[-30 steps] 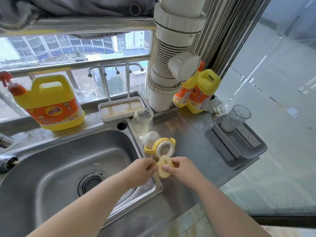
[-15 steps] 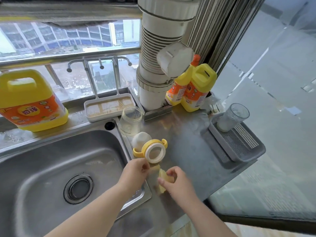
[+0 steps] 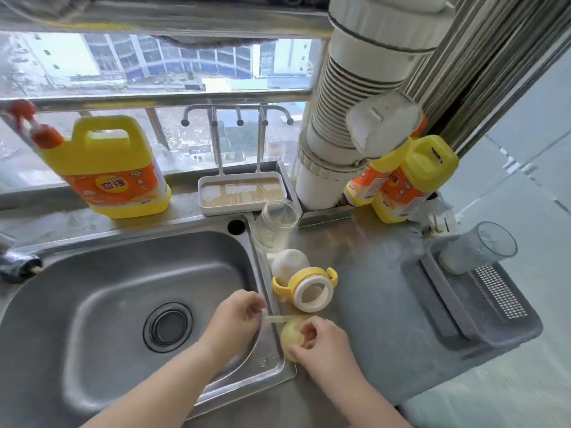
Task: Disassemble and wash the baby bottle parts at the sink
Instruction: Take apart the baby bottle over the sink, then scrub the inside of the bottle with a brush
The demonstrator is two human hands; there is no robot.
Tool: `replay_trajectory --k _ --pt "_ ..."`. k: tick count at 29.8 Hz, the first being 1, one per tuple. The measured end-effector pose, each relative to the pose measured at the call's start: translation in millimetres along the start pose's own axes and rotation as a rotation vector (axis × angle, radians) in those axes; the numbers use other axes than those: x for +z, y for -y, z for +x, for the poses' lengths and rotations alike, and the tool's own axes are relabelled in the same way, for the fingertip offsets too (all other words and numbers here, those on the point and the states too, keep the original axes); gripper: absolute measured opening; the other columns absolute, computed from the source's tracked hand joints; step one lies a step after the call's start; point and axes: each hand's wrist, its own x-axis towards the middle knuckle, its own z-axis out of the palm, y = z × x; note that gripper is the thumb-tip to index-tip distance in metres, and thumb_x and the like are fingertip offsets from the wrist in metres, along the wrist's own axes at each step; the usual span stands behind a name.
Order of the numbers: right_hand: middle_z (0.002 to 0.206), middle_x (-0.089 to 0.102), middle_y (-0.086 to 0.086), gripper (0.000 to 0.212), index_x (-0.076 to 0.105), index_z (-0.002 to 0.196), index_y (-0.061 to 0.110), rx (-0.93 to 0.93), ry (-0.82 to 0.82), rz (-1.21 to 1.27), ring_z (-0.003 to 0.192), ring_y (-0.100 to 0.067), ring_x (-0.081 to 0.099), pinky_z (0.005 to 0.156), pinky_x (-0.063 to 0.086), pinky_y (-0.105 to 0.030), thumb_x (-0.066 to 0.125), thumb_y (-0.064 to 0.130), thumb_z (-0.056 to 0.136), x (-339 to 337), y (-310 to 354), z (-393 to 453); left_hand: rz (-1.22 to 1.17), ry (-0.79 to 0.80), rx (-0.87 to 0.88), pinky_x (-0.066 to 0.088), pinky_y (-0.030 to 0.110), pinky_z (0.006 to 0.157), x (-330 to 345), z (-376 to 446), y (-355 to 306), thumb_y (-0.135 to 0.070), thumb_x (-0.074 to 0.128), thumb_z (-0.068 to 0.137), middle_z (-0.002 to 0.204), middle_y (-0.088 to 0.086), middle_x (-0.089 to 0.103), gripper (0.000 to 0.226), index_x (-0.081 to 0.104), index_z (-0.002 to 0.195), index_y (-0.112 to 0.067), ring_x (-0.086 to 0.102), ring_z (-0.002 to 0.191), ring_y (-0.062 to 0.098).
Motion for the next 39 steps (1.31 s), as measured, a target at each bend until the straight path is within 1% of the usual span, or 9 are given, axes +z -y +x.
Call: replay_trajectory --k 4,7,12,18,25,27,31,35,39 --pt "0.096 0.052 0.008 0.022 0.054 0.089 0.028 -0.061 -0.081 0.000 0.085 -0.005 0.053 0.075 0.044 -0.016 0.069 0.033 0.074 -10.0 20.8 -3.1 -0.017 -0.032 -0.010 0.038 0.011 0.069 -33.8 -10.2 16.5 -0.005 0.059 0.084 0.082 -0.013 0.058 0.028 0.056 0.082 -0.033 0.055 0.076 0.005" --pt "0.092 0.056 0.009 0.022 0.053 0.094 0.031 -0.228 -0.081 0.044 0.084 -0.004 0.054 0.068 0.042 -0.011 0.068 0.032 0.078 -11.5 64.5 4.4 -0.047 -0.153 -0.072 0.038 0.012 0.069 -68.9 -19.8 33.7 -0.007 0.058 0.086 0.083 -0.012 0.059 0.025 0.056 0.086 -0.032 0.055 0.076 0.003" --pt "0.085 0.058 0.009 0.025 0.053 0.103 0.032 -0.479 0.055 0.023 0.077 -0.002 0.055 0.067 0.040 -0.007 0.065 0.028 0.082 21.3 157.7 28.7 -0.105 -0.381 -0.155 0.036 0.001 0.069 -139.9 -50.0 63.2 -0.001 0.059 0.084 0.086 -0.009 0.060 0.031 0.056 0.085 -0.031 0.057 0.080 0.001" --pt "0.085 0.062 0.006 0.027 0.058 0.109 0.026 -0.680 0.291 0.004 0.077 -0.006 0.056 0.070 0.040 -0.008 0.062 0.023 0.083 104.5 272.2 12.8 -0.116 -0.645 -0.294 0.041 0.012 0.069 -231.8 -114.0 114.1 -0.008 0.061 0.086 0.089 -0.008 0.058 0.030 0.051 0.107 -0.026 0.058 0.081 0.009" --pt "0.083 0.062 0.008 0.025 0.061 0.111 0.018 -0.756 0.417 0.058 0.073 -0.002 0.057 0.071 0.044 -0.007 0.061 0.018 0.086 195.6 371.7 -19.0 -0.097 -0.753 -0.390 0.040 0.012 0.069 -314.0 -166.8 174.5 -0.015 0.058 0.089 0.099 -0.009 0.056 0.028 0.053 0.114 -0.024 0.055 0.083 0.001" --pt "0.100 0.063 0.005 0.031 0.059 0.121 0.019 -0.786 0.402 0.053 0.087 -0.007 0.060 0.085 0.049 -0.018 0.056 0.018 0.089 214.3 397.3 -23.5 -0.116 -0.768 -0.397 0.039 0.010 0.067 -330.2 -173.1 187.1 -0.015 0.057 0.090 0.101 -0.009 0.056 0.026 0.051 0.110 -0.029 0.055 0.084 0.001" --pt "0.127 0.055 0.001 0.042 0.045 0.137 0.027 -0.873 0.358 0.026 0.103 -0.012 0.058 0.092 0.050 -0.032 0.045 0.020 0.095 244.7 448.9 -32.4 -0.175 -0.766 -0.401 0.041 0.012 0.068 -352.1 -181.3 207.7 -0.017 0.054 0.091 0.104 -0.012 0.055 0.026 0.049 0.112 -0.032 0.054 0.089 0.001" --pt "0.132 0.050 0.002 0.047 0.036 0.141 0.024 -0.944 0.173 -0.019 0.101 -0.017 0.060 0.088 0.050 -0.031 0.047 0.024 0.095 271.9 493.3 -35.9 -0.192 -0.777 -0.387 0.041 0.007 0.065 -367.3 -184.1 220.2 -0.018 0.052 0.091 0.101 -0.015 0.055 0.025 0.049 0.111 -0.033 0.054 0.087 -0.002" --pt "0.118 0.061 -0.005 0.040 0.043 0.134 0.017 -0.840 0.124 -0.095 0.103 -0.022 0.061 0.080 0.049 -0.029 0.043 0.014 0.095 285.1 521.7 -25.3 -0.226 -0.795 -0.358 0.041 0.004 0.066 -378.8 -188.0 222.9 -0.016 0.053 0.092 0.101 -0.015 0.056 0.027 0.049 0.110 -0.034 0.053 0.086 -0.006"
